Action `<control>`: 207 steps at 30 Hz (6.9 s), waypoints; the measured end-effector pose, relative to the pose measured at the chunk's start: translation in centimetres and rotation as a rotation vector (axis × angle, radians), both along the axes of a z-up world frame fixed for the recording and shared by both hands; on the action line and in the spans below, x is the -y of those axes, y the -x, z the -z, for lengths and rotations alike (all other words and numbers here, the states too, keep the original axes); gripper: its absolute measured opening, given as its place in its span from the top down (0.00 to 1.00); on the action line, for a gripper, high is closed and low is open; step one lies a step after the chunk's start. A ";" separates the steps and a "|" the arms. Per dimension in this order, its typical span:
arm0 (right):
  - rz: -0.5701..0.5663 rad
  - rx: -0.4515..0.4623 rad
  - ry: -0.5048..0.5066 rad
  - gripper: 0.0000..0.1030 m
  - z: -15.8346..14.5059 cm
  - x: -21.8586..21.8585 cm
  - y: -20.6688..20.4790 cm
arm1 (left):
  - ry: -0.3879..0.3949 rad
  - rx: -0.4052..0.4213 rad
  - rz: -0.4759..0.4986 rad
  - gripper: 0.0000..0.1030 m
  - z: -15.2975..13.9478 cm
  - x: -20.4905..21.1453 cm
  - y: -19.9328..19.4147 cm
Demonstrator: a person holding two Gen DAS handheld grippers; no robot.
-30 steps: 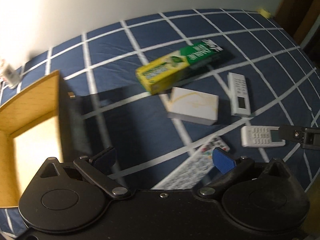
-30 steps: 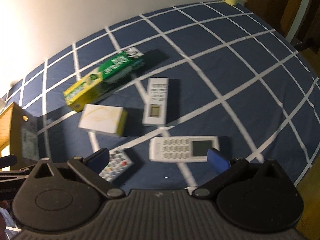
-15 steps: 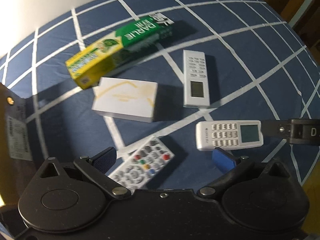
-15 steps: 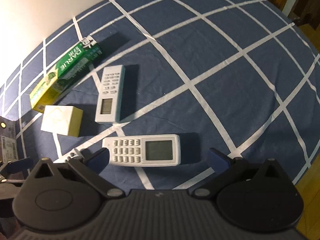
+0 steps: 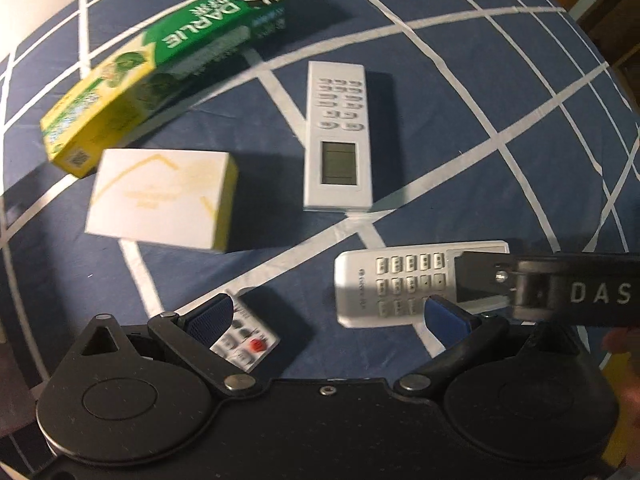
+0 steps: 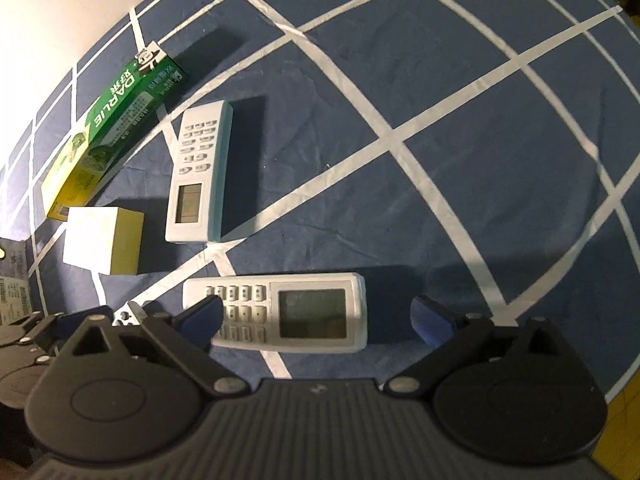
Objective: Organize objects
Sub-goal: 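Close the left gripper on the white air-conditioner remote, then lift the remote with the left gripper and carry it over the box, then lower the remote into the box and open the left gripper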
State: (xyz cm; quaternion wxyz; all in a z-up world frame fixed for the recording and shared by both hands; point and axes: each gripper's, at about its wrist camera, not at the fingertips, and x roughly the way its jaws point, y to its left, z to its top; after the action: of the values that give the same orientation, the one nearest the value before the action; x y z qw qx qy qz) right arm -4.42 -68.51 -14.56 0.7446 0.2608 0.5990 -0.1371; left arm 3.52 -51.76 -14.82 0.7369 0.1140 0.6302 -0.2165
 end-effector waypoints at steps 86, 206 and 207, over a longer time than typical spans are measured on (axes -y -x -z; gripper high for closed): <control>-0.326 0.212 -0.018 0.25 -10.8 -30.5 -3.7 | 0.089 0.134 -0.255 0.26 -11.8 -27.7 4.0; -0.497 0.090 -0.038 0.24 0.2 -51.0 -30.2 | 0.080 0.012 -0.440 0.24 -1.3 -50.6 -18.0; -0.498 0.094 -0.036 0.24 0.0 -51.0 -30.1 | 0.080 0.013 -0.442 0.23 -1.5 -50.7 -17.8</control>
State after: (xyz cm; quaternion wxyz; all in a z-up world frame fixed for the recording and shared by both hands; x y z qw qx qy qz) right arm 25.65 -17.51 -14.60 0.7776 0.1246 0.6119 0.0732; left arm 21.28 -1.10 -13.37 0.7744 -0.0547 0.6260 -0.0740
